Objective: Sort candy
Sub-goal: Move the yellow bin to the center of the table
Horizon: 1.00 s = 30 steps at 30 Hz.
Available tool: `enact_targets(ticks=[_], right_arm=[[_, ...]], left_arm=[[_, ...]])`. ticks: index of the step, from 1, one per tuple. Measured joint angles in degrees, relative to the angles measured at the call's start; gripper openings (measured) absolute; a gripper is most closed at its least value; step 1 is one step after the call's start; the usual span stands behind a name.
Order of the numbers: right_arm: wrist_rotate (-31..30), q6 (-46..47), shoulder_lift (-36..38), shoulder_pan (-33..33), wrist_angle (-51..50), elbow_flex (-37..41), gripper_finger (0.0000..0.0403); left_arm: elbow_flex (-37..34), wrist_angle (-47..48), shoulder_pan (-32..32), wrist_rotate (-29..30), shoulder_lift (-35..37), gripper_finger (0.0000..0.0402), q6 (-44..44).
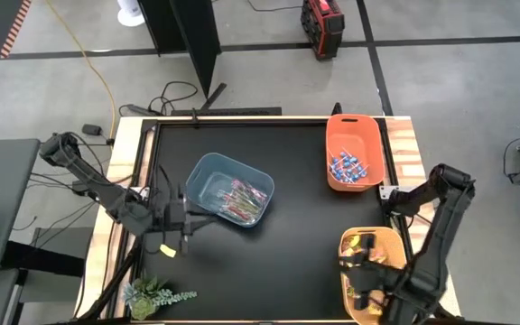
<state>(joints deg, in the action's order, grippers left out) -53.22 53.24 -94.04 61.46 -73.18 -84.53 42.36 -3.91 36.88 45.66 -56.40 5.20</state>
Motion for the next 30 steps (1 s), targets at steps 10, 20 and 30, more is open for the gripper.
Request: enact_targets(ticks=[10, 20, 30], right_arm=[[23.04, -57.55, 0.00, -17.98, 57.77, 4.80, 0.0004], [33.47, -59.18, 0.42, -34.15, 66.06, 14.08, 0.0001], [35.29, -38.66, 6.91, -28.89, 54.98, 27.25, 0.0000]], left_arm=[[-11.84, -18.27, -14.74, -20.69, 1.00, 0.0004, -2.94], [-17.39, -16.24, -21.52, -19.10, 4.27, 0.0001, 0.99], [-17.37, -10.49, -19.23, -16.29, 9.40, 0.0001, 3.21]])
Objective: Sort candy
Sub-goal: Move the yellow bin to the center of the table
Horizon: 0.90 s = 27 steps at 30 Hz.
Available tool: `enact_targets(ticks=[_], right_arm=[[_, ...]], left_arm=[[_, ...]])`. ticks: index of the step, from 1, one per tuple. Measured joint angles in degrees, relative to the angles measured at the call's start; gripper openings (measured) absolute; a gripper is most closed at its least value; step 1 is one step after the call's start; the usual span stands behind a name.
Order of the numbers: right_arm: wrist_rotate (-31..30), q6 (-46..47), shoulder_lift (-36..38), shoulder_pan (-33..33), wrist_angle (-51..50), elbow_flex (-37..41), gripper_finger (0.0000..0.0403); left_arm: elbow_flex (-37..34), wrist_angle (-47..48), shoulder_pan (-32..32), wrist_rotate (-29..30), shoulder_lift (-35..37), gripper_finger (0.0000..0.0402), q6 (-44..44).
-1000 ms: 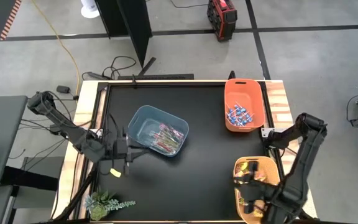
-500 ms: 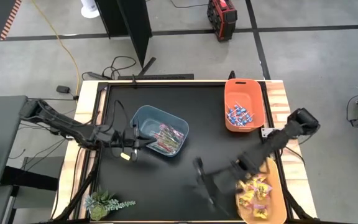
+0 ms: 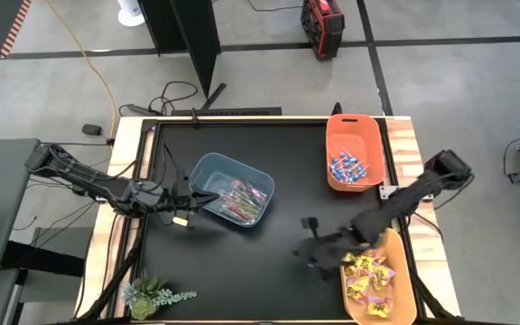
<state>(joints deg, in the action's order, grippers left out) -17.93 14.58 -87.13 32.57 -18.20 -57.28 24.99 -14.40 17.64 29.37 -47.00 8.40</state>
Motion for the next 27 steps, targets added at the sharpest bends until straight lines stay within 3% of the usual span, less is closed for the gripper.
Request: enact_targets(ticks=[6, 12, 17, 27], right_arm=[[-6.62, 15.00, 12.97, 11.14, -15.68, 0.49, 0.0000], [-7.35, 37.48, 20.70, 20.37, -36.78, 0.47, 0.0007], [-3.29, 56.40, 19.23, 27.68, -51.20, 0.49, 0.0007], [3.63, 70.57, 7.13, 32.31, -53.13, 0.49, 0.0006]], left_arm=[[0.00, 0.12, 0.49, 0.02, 0.08, 0.0000, -0.17], [0.00, 0.82, 0.49, 0.02, 0.08, 0.0000, 0.26], [0.00, 0.95, 0.49, 0.02, 0.08, 0.0000, 0.41], [0.00, 1.37, 0.49, -0.03, 0.06, 0.0000, 1.09]])
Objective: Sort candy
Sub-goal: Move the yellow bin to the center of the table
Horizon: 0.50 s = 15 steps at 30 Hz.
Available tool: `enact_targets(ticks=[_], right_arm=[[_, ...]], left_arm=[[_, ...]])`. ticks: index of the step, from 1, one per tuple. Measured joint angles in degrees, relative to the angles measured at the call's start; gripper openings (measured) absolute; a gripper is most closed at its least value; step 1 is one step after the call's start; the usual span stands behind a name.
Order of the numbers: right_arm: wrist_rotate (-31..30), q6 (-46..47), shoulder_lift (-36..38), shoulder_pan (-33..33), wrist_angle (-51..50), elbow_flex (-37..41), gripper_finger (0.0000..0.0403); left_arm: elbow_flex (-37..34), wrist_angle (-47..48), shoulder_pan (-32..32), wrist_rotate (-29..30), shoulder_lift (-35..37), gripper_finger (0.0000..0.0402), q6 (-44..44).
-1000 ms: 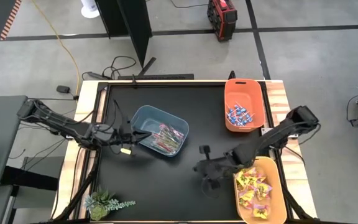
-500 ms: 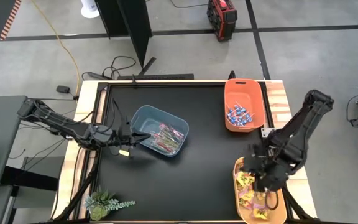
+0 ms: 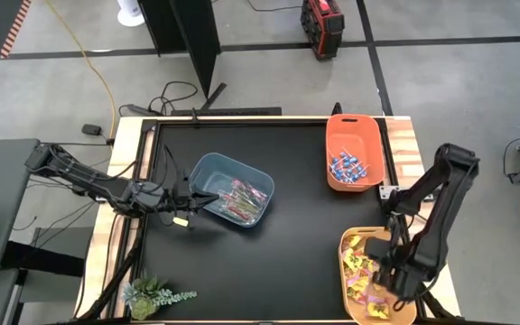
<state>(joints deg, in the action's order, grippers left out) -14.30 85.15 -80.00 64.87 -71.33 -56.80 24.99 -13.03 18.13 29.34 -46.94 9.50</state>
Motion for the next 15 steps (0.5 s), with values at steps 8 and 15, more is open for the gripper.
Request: enact_targets(ticks=[8, 15], right_arm=[[3.99, -1.90, -10.00, -4.24, 6.87, 0.02, 0.0006], [4.16, -10.27, -16.55, -11.50, 13.98, 0.00, 0.0006]], left_arm=[[0.00, 0.30, 0.46, -0.66, -0.02, 0.0000, 1.09], [0.00, -0.10, 1.73, -0.68, -0.02, 0.0000, 0.98]])
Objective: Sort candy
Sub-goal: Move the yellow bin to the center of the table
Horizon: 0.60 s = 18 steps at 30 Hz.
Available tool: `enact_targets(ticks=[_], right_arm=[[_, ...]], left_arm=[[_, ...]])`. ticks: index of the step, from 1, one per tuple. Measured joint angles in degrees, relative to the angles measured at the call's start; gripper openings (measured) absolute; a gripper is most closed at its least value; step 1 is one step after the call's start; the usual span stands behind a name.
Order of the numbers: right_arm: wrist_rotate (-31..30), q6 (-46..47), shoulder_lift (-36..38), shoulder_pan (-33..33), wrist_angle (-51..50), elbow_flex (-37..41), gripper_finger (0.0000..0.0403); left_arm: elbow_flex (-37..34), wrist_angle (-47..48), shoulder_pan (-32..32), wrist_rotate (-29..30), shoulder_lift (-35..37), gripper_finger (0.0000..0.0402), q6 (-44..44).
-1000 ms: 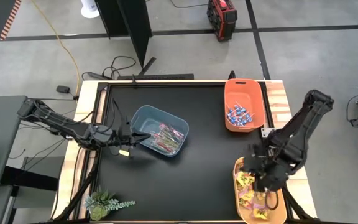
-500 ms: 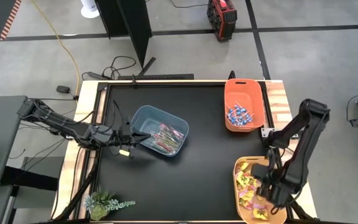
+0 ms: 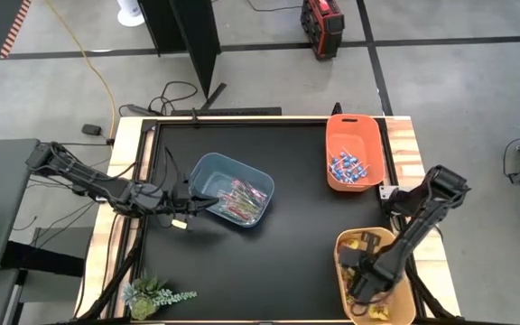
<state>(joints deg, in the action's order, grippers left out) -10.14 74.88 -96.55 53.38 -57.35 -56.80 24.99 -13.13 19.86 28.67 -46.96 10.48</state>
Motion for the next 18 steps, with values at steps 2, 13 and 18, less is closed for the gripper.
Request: enact_targets(ticks=[2, 13, 18], right_arm=[[0.02, -3.17, -1.38, -2.40, 1.64, -0.04, 0.0006], [-6.80, -22.06, -3.19, -17.36, 8.32, -2.16, 0.0006], [-7.88, -33.80, -3.17, -26.04, 15.95, -2.29, 0.0006]], left_arm=[[0.00, -0.01, 0.12, -0.01, 0.00, 0.0000, -0.09], [0.02, -0.03, 0.10, 0.00, 0.00, 0.0000, -0.78], [0.02, -0.02, 0.10, 0.00, 0.00, 0.0000, -0.98]])
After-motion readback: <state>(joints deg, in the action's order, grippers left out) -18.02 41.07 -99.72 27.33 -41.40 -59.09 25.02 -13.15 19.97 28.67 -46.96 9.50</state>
